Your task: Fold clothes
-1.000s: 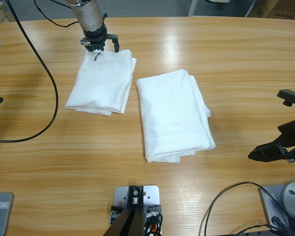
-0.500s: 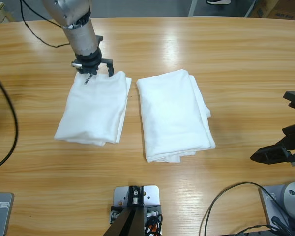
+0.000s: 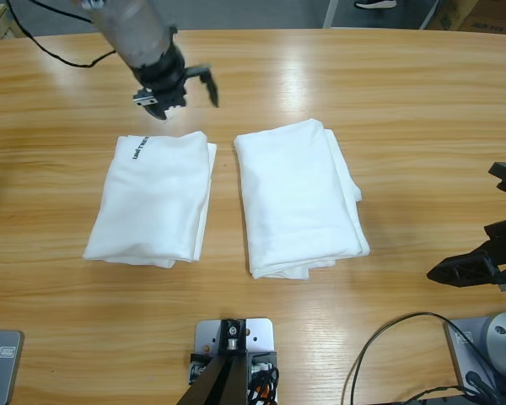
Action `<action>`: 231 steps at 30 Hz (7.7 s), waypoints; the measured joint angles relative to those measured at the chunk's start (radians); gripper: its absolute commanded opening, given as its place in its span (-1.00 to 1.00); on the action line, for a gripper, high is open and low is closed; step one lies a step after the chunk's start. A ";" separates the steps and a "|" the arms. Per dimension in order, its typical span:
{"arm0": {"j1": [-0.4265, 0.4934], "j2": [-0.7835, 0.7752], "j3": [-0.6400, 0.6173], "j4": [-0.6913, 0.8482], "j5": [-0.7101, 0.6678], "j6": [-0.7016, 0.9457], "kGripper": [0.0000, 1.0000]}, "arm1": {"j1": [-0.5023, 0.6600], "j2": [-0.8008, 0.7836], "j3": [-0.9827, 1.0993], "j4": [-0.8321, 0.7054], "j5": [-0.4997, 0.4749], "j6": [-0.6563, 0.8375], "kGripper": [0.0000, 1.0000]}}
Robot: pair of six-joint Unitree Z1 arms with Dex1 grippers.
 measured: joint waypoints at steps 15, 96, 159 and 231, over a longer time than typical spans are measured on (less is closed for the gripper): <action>-0.202 -0.124 0.364 -0.259 -0.201 -0.649 0.89 | -0.208 0.147 -0.033 -0.103 0.165 -0.040 1.00; -0.185 -0.051 0.859 -1.302 -0.470 -0.568 -1.00 | -0.366 0.832 0.037 -0.614 0.562 -0.241 -1.00; 0.143 -0.782 1.136 -0.779 -0.394 -0.388 -1.00 | 0.319 0.683 -0.611 -0.426 0.379 0.281 -1.00; 0.421 -0.746 1.012 -0.666 -0.294 -0.034 0.94 | 0.371 0.920 -0.914 -0.116 0.011 0.368 0.70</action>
